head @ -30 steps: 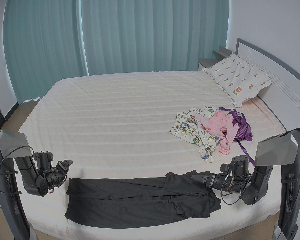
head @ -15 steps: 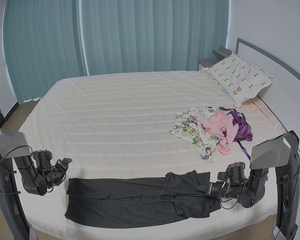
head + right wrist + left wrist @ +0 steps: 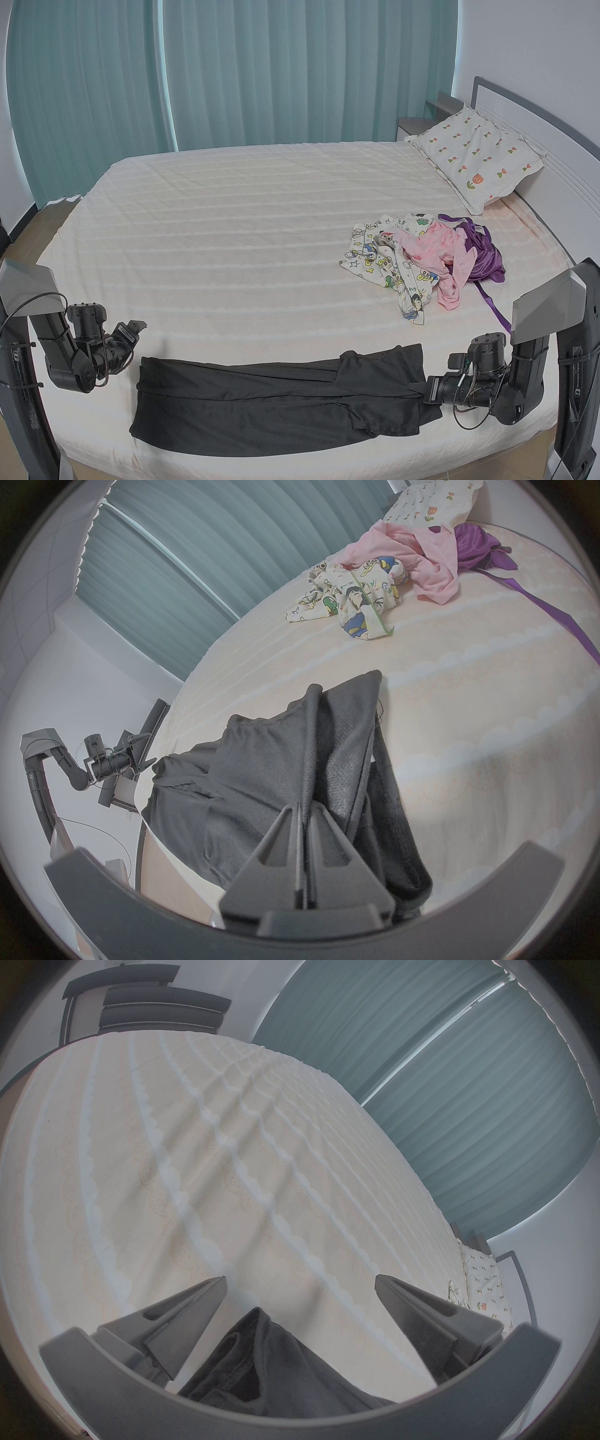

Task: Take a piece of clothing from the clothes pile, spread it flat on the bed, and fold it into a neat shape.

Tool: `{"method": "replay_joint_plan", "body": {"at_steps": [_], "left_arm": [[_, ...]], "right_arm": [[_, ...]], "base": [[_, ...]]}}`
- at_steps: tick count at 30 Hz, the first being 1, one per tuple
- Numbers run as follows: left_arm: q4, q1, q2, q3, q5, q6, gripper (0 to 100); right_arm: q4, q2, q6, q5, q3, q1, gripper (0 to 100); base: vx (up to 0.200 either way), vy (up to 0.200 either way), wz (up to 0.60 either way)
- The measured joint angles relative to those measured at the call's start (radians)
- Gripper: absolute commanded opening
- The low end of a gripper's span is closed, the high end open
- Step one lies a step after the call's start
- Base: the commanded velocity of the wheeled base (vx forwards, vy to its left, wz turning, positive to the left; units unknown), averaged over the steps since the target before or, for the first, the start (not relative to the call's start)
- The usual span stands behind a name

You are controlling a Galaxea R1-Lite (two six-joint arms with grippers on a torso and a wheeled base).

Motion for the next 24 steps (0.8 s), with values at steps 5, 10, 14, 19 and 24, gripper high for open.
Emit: {"method": "replay_joint_plan", "body": {"at_steps": [5,10,14,19,24], "left_arm": [[0.0,-0.007,0.001,0.01,0.0,0.02,100],[0.002,-0.016,-0.009,0.029,-0.003,0.026,100],[0.007,-0.035,-0.039,0.061,-0.018,0.048,100],[0.003,-0.086,-0.066,0.076,-0.02,0.072,100],[0.002,-0.114,-0.082,0.06,-0.016,0.12,100]], "right_arm": [[0.001,0.001,-0.007,0.0,0.006,0.001,100],[-0.011,-0.001,-0.002,-0.002,0.004,-0.004,100],[-0.04,-0.004,0.006,-0.001,-0.008,-0.025,100],[-0.051,-0.004,0.05,-0.001,-0.03,-0.044,100],[-0.051,-0.003,0.078,-0.002,-0.049,-0.049,100]], "base": [[0.0,0.0,0.0],[0.0,0.0,0.0],[0.0,0.0,0.0],[0.0,0.0,0.0],[0.0,0.0,0.0]]}}
